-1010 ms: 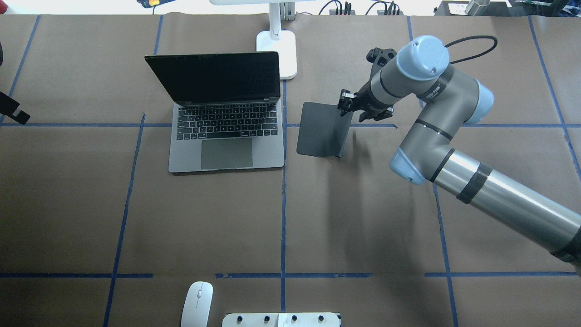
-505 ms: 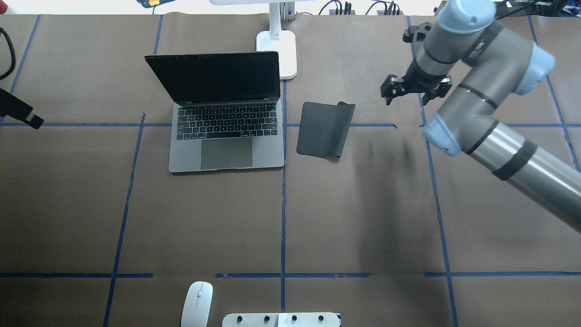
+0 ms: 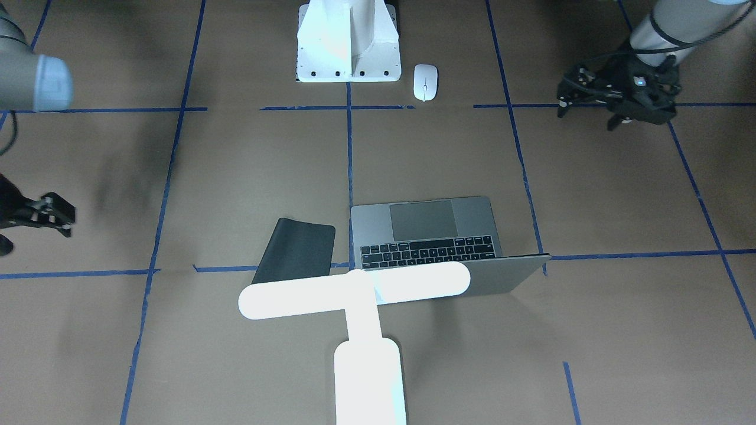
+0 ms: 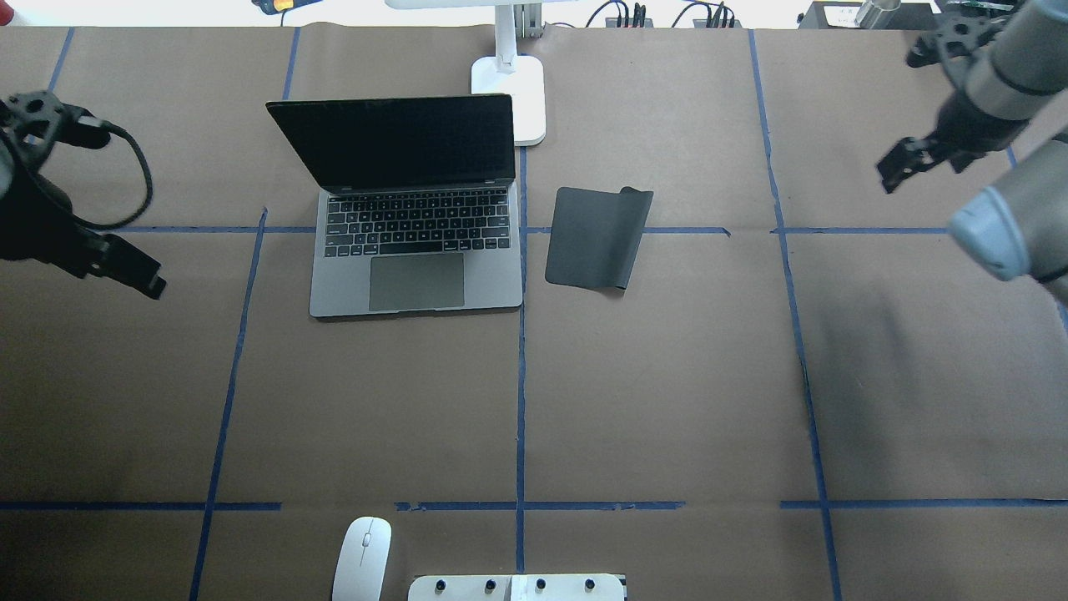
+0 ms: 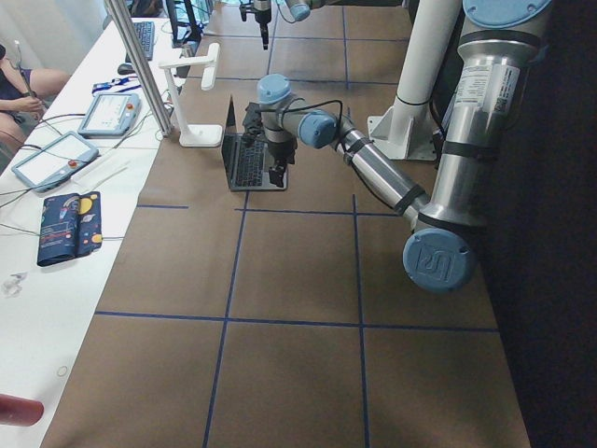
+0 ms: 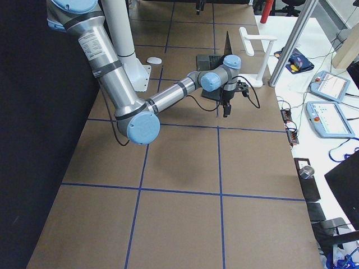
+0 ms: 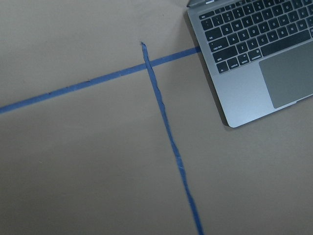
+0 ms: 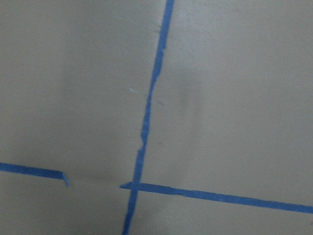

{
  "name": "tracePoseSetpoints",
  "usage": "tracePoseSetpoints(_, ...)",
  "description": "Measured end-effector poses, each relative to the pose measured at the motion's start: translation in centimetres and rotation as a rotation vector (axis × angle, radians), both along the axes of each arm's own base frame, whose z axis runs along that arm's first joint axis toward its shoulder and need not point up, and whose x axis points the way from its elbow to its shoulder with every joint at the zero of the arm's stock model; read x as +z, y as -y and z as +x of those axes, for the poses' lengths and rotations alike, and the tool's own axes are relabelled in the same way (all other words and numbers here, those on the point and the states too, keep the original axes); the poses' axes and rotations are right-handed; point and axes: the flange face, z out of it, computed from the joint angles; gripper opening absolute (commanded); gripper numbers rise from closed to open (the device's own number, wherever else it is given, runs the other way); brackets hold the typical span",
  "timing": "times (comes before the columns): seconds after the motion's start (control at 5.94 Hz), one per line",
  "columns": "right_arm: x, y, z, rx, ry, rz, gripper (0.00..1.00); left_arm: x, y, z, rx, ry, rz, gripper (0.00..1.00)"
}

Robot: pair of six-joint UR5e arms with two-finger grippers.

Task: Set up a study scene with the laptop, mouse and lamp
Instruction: 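Release the pad and retract the right arm while the left arm moves toward the mouse, then lower the left gripper over the white mouse and grasp it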

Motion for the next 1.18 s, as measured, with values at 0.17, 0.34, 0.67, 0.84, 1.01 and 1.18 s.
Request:
tracePoseSetpoints(0.17,4.0,-3.5,6.6,-0.045,0.008,0.019,1.0,-1.4,-2.5,3.4,-0.019,-0.005,-0.005,1.0)
tracePoseSetpoints(0.34,7.6,-6.9,12.7,-0.075,0.021,0.035,1.0,-2.6,-5.6,7.2,-0.035,-0.022,-0.006,1.0)
tracePoseSetpoints(0.67,11.8,-12.0,18.6,-0.078,0.063,0.024,1.0,-4.3,-14.7,15.4,-0.073,-0.011,-0.012,1.0)
tracePoseSetpoints(0.84,12.0,-12.6,19.1,-0.071,0.079,0.02,1.0,-4.6,-19.2,18.4,-0.101,-0.001,-0.032,1.0)
tracePoseSetpoints(1.01,11.9,-12.7,19.2,-0.068,0.085,0.021,1.0,-4.4,-22.7,20.4,-0.12,0.01,-0.041,1.0)
tracePoseSetpoints(1.18,11.9,-12.7,19.2,-0.066,0.086,0.021,1.0,-4.0,-25.1,21.9,-0.115,0.024,-0.042,1.0)
